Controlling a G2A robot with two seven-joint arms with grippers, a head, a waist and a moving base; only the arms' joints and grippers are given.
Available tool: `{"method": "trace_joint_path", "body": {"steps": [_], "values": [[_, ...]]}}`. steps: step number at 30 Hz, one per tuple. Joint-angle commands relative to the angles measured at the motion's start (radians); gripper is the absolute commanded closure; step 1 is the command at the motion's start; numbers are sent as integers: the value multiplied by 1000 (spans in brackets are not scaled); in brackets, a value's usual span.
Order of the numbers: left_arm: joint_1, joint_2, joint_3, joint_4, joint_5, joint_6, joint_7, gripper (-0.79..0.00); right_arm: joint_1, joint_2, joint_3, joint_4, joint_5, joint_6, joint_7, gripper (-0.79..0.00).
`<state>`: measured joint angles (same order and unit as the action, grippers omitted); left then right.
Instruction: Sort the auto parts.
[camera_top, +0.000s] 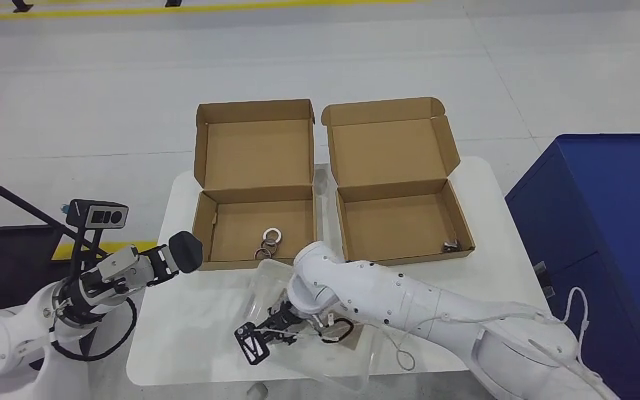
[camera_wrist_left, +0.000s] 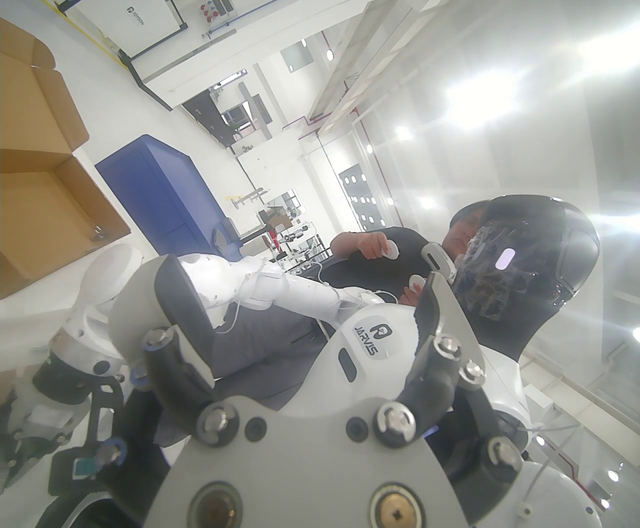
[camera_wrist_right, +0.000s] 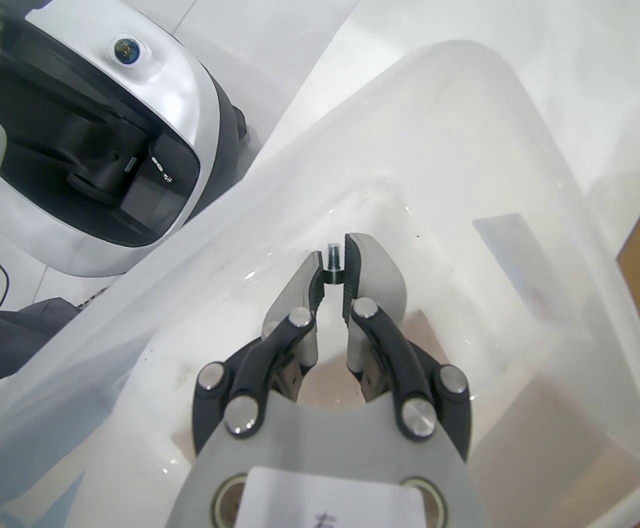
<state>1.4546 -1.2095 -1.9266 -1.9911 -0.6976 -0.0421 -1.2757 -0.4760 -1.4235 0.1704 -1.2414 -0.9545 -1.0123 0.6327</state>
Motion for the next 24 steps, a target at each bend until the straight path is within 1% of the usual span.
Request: {"method": "trace_joint_path", "body": {"steps": [1,5,6,16,19,24], "values": [[0,0,0,0,0,0,0,-785,13,34,3,-34,35,0,-1,0],[0,0,0,0,0,0,0,-785,25,103,30,-92,89,0,6,0],[0,0,0,0,0,0,0,-785,26,109,34,-98,91,0,8,0],[0,0,0,0,0,0,0,-785,26,109,34,-98,91,0,8,0],[0,0,0,0,0,0,0,-785,7,111,36,-94,86,11,-4,0],[0,0,0,0,0,0,0,-785,4,113,42,-51,113,23,44,0]]}}
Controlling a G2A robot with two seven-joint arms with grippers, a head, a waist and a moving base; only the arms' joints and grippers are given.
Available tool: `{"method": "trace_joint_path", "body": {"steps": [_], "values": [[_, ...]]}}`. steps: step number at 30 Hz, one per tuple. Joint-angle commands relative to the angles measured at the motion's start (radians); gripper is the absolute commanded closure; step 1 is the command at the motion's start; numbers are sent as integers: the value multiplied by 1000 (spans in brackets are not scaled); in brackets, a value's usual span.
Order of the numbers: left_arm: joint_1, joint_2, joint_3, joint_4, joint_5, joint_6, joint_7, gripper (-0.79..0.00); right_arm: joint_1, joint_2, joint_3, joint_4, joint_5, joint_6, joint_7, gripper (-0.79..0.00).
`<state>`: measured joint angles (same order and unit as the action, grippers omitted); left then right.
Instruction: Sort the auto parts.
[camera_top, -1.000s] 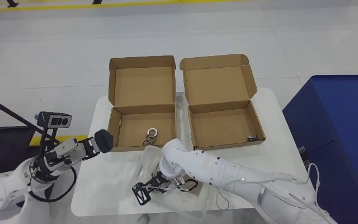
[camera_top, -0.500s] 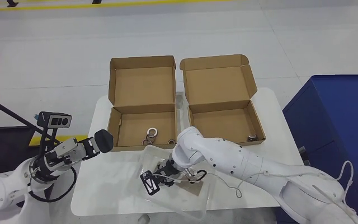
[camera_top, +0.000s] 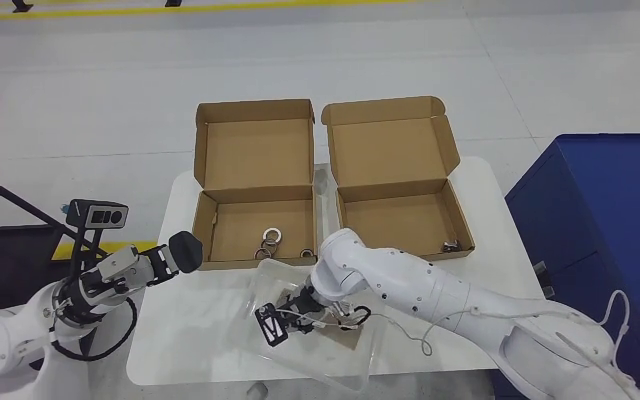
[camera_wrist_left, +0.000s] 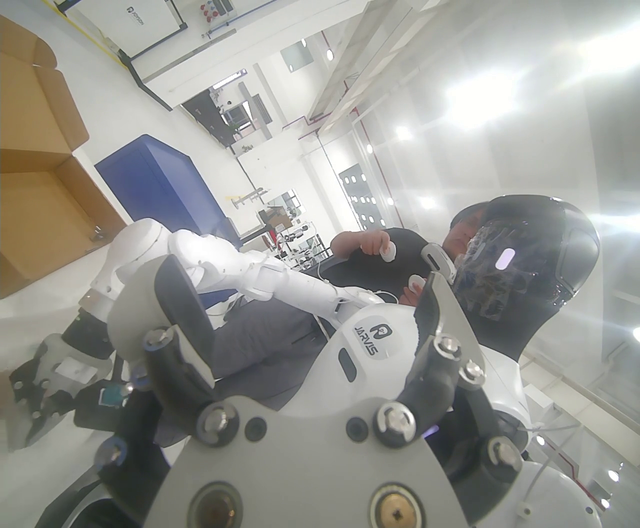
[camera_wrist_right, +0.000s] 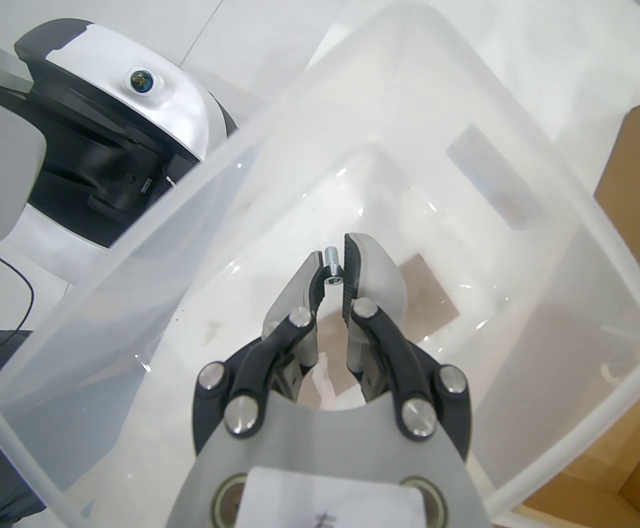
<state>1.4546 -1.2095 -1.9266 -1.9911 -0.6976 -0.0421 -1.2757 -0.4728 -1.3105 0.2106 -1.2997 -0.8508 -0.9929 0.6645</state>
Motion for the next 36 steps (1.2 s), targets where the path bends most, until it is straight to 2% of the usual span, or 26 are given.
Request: {"method": "trace_joint_path", "body": {"steps": [1,6,12,20,36], "values": [[0,0,0,0,0,0,0,-785,1,0,4,9,16,4,21,0],[0,0,0,0,0,0,0,-785,6,10,25,8,41,8,51,0],[0,0,0,0,0,0,0,-785,-2,17,23,5,47,50,140,0],[0,0,0,0,0,0,0,-785,-1,1,7,21,95,44,203,0],[0,0,0,0,0,0,0,-785,26,-26,-40,66,115,74,237,0]]}}
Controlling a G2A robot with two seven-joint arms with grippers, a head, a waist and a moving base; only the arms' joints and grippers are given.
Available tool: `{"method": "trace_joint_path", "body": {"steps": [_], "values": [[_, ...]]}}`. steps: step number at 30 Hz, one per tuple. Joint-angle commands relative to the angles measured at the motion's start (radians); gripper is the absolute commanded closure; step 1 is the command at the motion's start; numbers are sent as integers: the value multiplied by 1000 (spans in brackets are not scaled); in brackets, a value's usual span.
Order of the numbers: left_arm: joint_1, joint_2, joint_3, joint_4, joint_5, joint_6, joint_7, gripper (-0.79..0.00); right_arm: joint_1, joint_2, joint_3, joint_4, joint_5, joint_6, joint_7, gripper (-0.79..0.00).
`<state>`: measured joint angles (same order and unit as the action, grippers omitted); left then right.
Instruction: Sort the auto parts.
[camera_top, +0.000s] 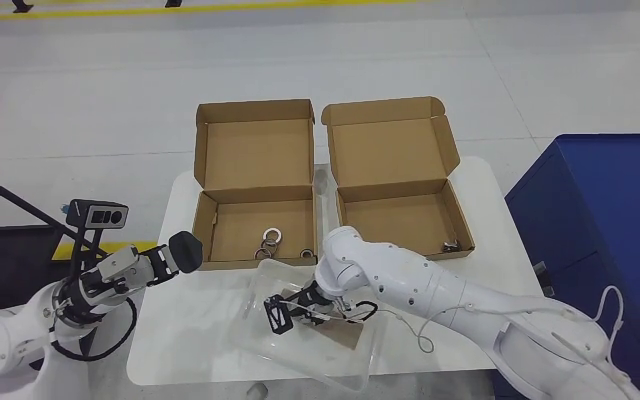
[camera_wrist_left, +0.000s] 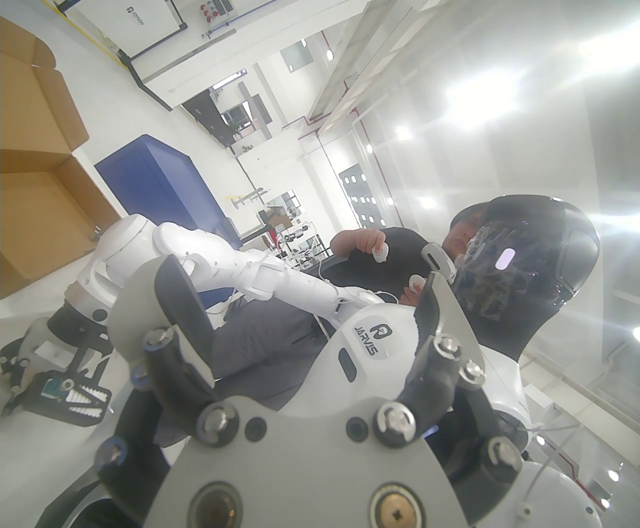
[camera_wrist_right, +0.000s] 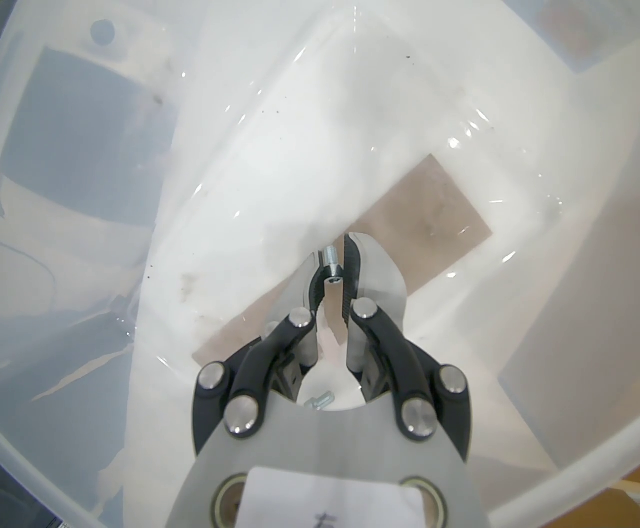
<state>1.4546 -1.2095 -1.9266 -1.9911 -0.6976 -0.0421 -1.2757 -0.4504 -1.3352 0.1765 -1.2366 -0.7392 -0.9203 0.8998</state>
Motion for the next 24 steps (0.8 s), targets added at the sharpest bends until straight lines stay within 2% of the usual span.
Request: {"method": "trace_joint_path", "body": {"steps": [1,7,8,9,13,24], "values": [[0,0,0,0,0,0,0,-785,5,-2,-6,4,5,3,3,0],[0,0,0,0,0,0,0,-785,1,-8,-6,9,4,6,6,0],[0,0,0,0,0,0,0,-785,1,-9,-6,10,3,7,7,-22],[0,0,0,0,0,0,0,-785,0,-10,-6,11,2,7,7,-77],[0,0,0,0,0,0,0,-785,-2,-13,-6,19,1,9,9,-135],[0,0,0,0,0,0,0,-785,-6,-26,-6,29,-8,10,10,-139]]}}
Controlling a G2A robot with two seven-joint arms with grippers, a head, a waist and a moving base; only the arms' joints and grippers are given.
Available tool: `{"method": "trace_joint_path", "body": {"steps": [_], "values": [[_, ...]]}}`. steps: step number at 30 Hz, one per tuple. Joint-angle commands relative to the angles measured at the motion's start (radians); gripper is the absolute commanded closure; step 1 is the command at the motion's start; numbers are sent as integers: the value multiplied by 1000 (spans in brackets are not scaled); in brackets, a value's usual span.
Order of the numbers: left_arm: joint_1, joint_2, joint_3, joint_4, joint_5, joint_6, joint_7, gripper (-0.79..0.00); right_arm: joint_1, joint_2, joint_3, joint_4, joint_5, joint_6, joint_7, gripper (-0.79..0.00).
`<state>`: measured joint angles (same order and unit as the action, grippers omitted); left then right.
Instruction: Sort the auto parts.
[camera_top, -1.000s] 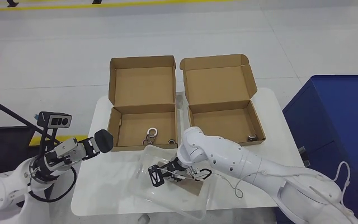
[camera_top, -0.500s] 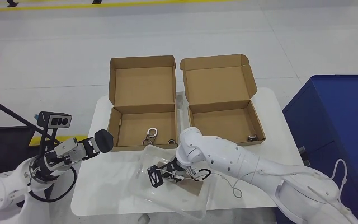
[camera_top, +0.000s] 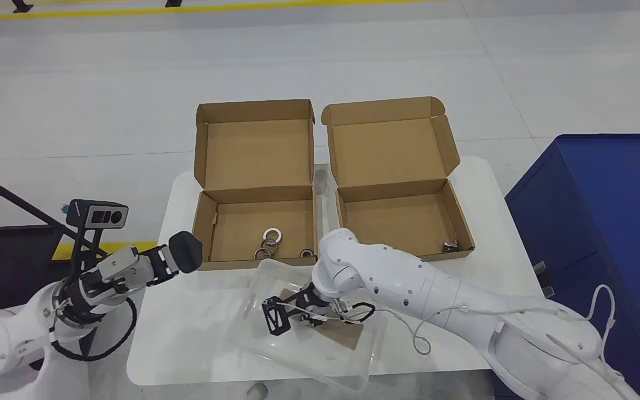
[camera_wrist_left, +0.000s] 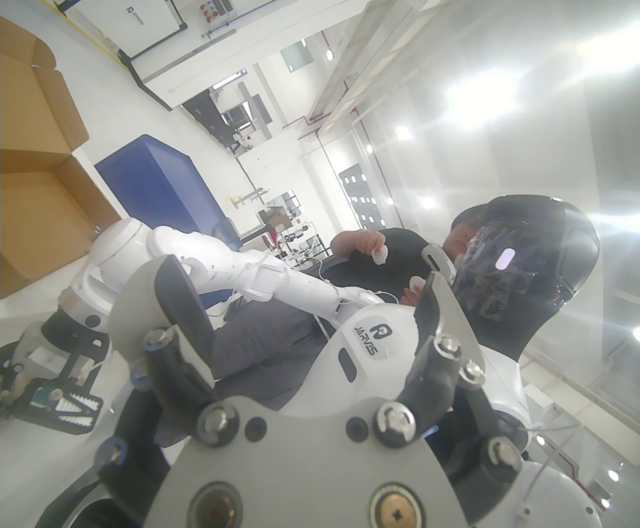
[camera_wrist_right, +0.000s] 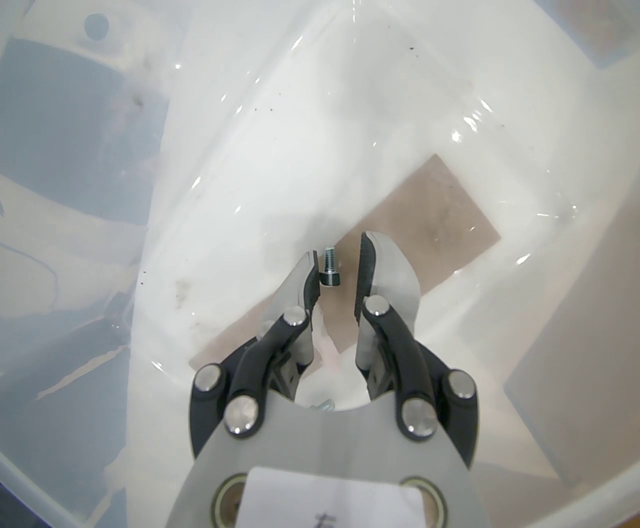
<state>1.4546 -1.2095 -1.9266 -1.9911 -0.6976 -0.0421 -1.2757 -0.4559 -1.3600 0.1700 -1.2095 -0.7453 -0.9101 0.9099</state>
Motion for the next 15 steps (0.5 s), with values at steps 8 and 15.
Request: {"method": "trace_joint_path", "body": {"steps": [8,15], "values": [[0,0,0,0,0,0,0,-785,-17,-9,0,16,-27,5,5,-135],[0,0,0,0,0,0,0,-785,-18,-16,0,20,-41,13,13,0]]}}
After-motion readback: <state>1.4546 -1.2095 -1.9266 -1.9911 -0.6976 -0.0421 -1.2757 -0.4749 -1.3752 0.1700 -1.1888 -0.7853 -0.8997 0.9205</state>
